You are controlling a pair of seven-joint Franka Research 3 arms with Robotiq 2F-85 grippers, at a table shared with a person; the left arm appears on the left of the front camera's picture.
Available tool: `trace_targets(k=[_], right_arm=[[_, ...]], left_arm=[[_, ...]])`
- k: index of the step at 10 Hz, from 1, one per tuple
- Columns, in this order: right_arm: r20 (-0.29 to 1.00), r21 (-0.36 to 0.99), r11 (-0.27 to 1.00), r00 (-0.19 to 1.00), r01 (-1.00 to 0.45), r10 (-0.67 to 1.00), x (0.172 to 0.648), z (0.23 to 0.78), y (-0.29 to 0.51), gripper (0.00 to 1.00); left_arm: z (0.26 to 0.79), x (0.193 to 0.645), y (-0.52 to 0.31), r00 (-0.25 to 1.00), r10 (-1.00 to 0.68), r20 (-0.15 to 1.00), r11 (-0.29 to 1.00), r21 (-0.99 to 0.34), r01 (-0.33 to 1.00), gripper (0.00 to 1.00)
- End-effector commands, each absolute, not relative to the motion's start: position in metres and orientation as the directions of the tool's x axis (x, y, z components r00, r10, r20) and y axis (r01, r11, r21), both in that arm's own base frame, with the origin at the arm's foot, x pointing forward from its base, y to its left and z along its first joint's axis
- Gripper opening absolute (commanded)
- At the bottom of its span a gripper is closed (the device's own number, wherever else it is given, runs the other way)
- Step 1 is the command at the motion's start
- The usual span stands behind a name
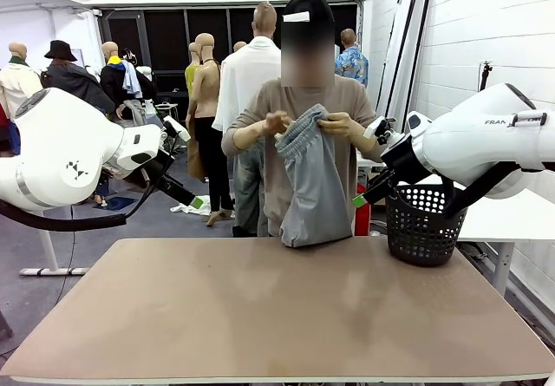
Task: Fold the training pants.
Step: Grab both ends of the Training pants handed by a person.
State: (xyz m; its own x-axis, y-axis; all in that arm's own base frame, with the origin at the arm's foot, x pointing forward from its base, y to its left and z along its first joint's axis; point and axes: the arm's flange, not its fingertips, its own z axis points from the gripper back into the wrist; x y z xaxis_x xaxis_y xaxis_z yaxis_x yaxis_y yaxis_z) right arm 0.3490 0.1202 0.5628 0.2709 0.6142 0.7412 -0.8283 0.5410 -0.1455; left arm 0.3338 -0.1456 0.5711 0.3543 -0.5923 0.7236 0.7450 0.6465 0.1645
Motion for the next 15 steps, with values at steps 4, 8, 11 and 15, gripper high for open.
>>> trace_targets(k=[4,8,11,15], right_arm=[[0.740,-0.139,0.536,0.273,-0.833,0.615,0.3489,0.5613,0.1206,1.00],[0.740,-0.139,0.536,0.273,-0.833,0.615,0.3489,0.5613,0.1206,1.00],[0.740,-0.139,0.536,0.273,-0.833,0.615,0.3489,0.5613,0.1206,1.00],[0.740,-0.139,0.536,0.273,-0.833,0.615,0.3489,0.5613,0.1206,1.00]], left_arm=[[0.5714,0.3334,-0.1444,0.356,-0.590,0.725,0.643,0.155,0.750,1.00],[0.5714,0.3334,-0.1444,0.356,-0.590,0.725,0.643,0.155,0.750,1.00],[0.5714,0.3334,-0.1444,0.356,-0.590,0.725,0.643,0.155,0.750,1.00],[0.5714,0.3334,-0.1444,0.356,-0.590,0.725,0.643,0.155,0.750,1.00]])
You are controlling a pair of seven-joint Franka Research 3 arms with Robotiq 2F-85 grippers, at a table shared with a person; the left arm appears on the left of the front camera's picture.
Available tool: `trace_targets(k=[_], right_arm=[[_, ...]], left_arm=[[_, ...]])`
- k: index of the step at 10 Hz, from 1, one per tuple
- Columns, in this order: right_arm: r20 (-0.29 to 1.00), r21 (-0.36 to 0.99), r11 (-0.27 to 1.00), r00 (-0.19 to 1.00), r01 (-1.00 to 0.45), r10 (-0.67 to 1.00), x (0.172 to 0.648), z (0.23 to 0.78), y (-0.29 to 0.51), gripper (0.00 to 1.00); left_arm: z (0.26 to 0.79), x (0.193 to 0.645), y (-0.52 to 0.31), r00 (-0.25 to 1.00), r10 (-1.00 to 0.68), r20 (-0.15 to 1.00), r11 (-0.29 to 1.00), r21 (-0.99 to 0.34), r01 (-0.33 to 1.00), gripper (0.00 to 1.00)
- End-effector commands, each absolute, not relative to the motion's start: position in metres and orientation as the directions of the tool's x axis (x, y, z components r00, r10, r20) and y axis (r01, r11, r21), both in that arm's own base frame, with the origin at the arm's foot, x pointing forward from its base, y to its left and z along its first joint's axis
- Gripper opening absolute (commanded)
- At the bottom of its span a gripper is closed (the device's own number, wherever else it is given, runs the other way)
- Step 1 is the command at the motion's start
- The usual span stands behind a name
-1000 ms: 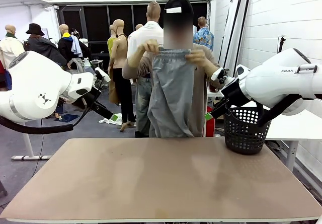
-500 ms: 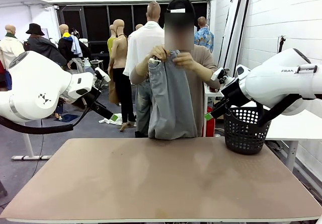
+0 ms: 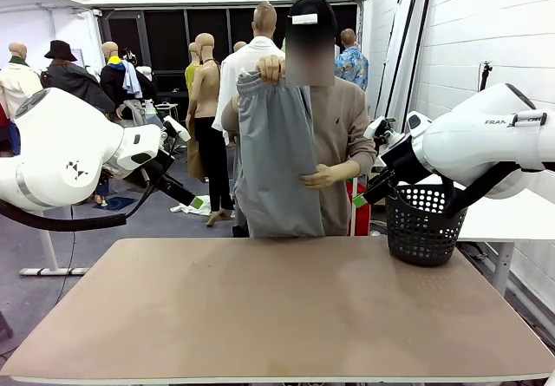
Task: Fold the training pants.
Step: Grab both ends of the Training pants handed by a person.
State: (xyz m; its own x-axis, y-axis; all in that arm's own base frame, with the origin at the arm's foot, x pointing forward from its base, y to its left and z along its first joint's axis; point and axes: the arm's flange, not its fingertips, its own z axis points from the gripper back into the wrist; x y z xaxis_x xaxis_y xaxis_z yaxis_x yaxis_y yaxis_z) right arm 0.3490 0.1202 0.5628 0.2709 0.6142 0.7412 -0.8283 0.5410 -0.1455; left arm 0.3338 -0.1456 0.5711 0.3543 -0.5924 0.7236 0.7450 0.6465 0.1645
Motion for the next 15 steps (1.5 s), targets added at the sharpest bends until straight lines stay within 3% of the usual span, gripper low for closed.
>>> trace_targets(k=[1,15], right_arm=[[0.740,-0.139,0.536,0.273,-0.833,0.615,0.3489,0.5613,0.1206,1.00],[0.740,-0.139,0.536,0.273,-0.833,0.615,0.3489,0.5613,0.1206,1.00]], left_arm=[[0.5714,0.3334,-0.1444,0.356,-0.590,0.725,0.643,0.155,0.750,1.00],[0.5714,0.3334,-0.1444,0.356,-0.590,0.725,0.643,0.155,0.750,1.00]])
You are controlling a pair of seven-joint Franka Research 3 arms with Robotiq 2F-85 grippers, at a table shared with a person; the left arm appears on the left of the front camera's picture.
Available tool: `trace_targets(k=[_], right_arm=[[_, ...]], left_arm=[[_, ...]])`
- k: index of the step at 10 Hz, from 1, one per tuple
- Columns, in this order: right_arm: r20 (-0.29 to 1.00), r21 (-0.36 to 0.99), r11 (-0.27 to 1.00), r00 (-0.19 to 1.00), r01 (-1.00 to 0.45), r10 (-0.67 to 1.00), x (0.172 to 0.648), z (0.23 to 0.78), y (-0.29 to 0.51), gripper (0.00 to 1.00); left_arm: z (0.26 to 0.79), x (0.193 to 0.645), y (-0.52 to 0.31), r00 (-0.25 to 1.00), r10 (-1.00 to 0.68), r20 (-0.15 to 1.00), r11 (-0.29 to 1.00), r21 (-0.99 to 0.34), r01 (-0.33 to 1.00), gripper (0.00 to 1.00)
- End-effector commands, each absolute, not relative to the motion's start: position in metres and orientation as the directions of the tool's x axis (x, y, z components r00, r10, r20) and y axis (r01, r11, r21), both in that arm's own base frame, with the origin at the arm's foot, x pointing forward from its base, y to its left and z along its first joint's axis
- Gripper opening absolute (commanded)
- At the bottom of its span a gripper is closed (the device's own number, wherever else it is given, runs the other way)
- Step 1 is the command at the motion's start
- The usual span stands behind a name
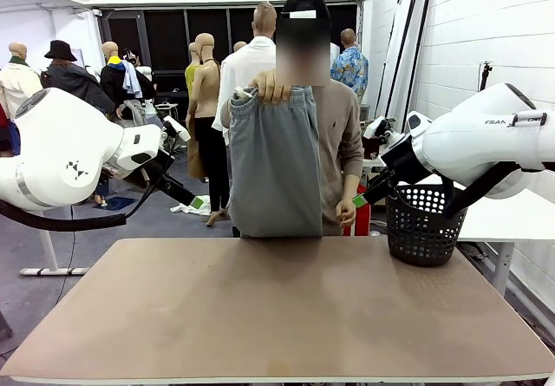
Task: Fold the training pants.
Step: Grab both ends of the Training pants handed by a person.
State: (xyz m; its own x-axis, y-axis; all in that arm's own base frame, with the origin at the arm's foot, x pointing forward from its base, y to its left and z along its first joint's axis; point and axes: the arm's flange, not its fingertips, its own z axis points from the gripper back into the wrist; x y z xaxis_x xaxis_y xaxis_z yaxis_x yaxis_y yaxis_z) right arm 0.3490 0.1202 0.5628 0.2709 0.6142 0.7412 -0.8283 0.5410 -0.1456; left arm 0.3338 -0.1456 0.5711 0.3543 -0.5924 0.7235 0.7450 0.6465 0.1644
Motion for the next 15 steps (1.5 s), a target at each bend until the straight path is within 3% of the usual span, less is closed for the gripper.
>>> trace_targets(k=[1,15], right_arm=[[0.740,-0.139,0.536,0.273,-0.833,0.615,0.3489,0.5613,0.1206,1.00],[0.740,-0.139,0.536,0.273,-0.833,0.615,0.3489,0.5613,0.1206,1.00]], left_arm=[[0.5714,0.3334,-0.1444,0.356,-0.590,0.725,0.643,0.155,0.750,1.00],[0.5714,0.3334,-0.1444,0.356,-0.590,0.725,0.643,0.155,0.750,1.00]])
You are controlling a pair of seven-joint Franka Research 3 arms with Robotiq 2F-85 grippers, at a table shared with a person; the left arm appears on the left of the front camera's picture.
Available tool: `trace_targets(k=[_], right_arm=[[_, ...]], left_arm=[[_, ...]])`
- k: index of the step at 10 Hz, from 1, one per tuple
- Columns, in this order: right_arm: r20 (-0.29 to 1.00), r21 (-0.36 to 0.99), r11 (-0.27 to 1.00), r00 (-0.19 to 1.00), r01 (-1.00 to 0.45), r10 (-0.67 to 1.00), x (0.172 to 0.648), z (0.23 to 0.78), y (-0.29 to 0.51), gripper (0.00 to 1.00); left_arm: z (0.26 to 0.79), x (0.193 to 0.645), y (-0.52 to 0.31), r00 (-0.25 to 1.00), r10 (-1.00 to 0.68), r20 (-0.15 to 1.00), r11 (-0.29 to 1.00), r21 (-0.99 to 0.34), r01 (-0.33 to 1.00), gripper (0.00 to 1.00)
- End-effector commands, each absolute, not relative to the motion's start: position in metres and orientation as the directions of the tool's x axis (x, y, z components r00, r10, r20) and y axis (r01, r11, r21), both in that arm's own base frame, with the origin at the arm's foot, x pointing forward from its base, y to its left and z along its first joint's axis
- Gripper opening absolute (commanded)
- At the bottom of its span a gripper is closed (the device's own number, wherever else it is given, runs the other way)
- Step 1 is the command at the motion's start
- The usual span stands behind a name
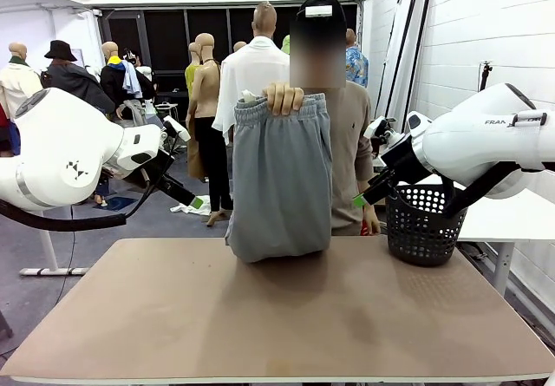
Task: Fold the training pants.
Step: Grab both ends of the Training pants handed by a person.
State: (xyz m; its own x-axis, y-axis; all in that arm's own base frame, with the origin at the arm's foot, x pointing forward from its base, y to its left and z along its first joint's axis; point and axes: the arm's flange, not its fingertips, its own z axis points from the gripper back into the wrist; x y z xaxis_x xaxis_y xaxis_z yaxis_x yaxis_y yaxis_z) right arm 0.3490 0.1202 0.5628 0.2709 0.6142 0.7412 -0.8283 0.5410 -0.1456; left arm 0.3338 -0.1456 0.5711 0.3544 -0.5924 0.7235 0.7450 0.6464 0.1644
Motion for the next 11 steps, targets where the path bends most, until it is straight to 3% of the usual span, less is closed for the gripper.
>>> trace_targets(k=[1,6,11], right_arm=[[0.740,-0.139,0.536,0.273,-0.833,0.615,0.349,0.561,0.121,1.00],[0.741,-0.146,0.541,0.271,-0.828,0.614,0.349,0.563,0.120,1.00],[0.747,-0.306,0.408,0.049,-0.860,0.663,0.364,0.546,0.102,1.00]], left_arm=[[0.571,0.333,-0.144,0.356,-0.590,0.725,0.643,0.155,0.750,1.00],[0.571,0.334,-0.146,0.354,-0.592,0.724,0.646,0.164,0.745,1.00],[0.552,0.347,-0.133,0.249,-0.552,0.796,0.630,0.203,0.749,1.00]])
